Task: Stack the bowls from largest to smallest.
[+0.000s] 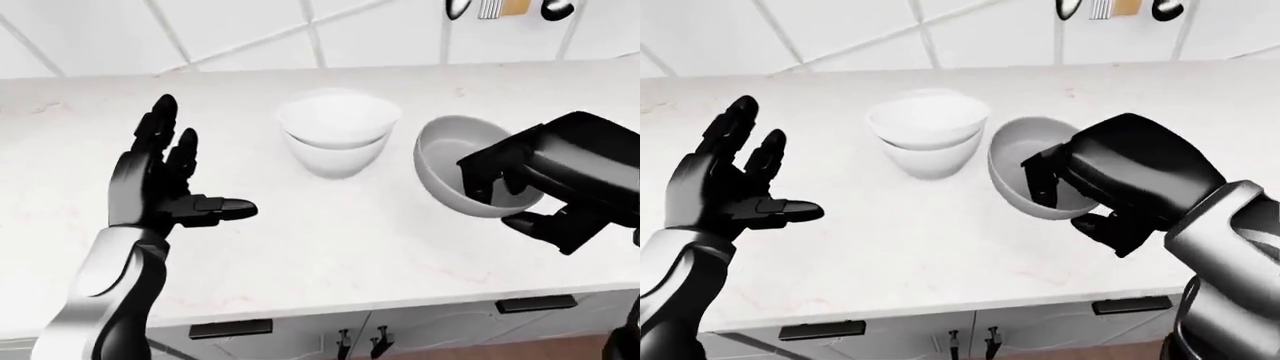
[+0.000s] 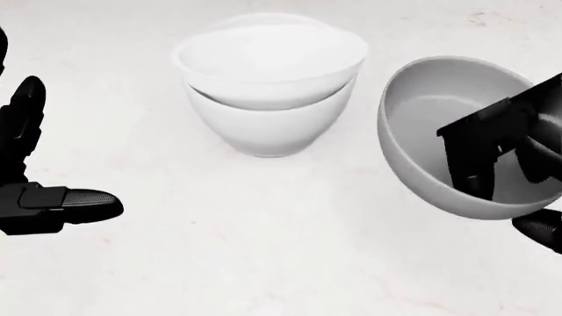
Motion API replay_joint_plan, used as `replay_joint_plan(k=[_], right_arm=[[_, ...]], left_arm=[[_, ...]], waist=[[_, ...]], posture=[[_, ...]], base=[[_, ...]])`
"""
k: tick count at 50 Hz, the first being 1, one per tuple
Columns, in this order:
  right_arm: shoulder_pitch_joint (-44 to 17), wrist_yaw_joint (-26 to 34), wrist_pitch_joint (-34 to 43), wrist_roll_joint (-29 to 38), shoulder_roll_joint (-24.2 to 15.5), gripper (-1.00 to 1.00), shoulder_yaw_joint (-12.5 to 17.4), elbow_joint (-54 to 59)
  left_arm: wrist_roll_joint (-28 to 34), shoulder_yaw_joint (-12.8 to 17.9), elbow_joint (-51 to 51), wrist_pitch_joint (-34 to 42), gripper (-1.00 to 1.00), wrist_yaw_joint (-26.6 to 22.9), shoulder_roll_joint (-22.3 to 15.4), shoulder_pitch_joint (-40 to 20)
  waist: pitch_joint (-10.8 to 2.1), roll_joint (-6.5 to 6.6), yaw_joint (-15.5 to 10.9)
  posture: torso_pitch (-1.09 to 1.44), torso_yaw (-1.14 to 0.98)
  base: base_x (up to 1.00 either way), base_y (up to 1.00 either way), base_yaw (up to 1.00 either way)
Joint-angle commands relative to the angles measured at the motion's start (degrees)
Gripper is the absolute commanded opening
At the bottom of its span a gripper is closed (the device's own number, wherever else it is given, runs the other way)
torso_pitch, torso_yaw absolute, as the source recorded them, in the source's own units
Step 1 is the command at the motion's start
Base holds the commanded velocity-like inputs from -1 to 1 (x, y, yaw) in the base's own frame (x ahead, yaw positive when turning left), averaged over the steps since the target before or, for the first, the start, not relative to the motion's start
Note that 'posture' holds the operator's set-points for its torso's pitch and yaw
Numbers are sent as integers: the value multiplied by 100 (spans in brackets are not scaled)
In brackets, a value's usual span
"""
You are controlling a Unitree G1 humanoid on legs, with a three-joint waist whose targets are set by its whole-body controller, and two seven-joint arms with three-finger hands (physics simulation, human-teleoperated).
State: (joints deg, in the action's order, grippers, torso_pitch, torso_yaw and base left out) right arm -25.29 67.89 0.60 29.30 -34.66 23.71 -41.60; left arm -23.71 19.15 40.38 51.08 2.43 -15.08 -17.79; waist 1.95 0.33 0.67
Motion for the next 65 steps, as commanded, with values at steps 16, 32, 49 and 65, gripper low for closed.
replay_joint_plan(k=[16, 32, 49, 65], right_arm=[[-3130, 273, 1333, 456, -413, -97, -1336, 1145], [-4797, 603, 635, 1933, 1231, -97, -2099, 3098], [-5228, -344, -18, 2719, 2226, -97, -2479, 5219], [-6054, -895, -211, 3033, 2567, -97, -2598, 7244]], left_arm=[[-281, 234, 300, -13, 100, 73, -173, -126], [-736, 474, 469, 326, 100, 308, -436, -339], [-566, 311, 339, 69, 100, 206, -386, -184], [-529, 440, 245, -39, 100, 20, -502, -82]], waist=[[-49, 45, 27], [26, 215, 83], [12, 288, 111], [11, 327, 114]], posture=[[0, 0], [0, 0], [0, 0], [0, 0]], base=[[0, 0, 0], [0, 0, 0], [0, 0, 0], [0, 0, 0]])
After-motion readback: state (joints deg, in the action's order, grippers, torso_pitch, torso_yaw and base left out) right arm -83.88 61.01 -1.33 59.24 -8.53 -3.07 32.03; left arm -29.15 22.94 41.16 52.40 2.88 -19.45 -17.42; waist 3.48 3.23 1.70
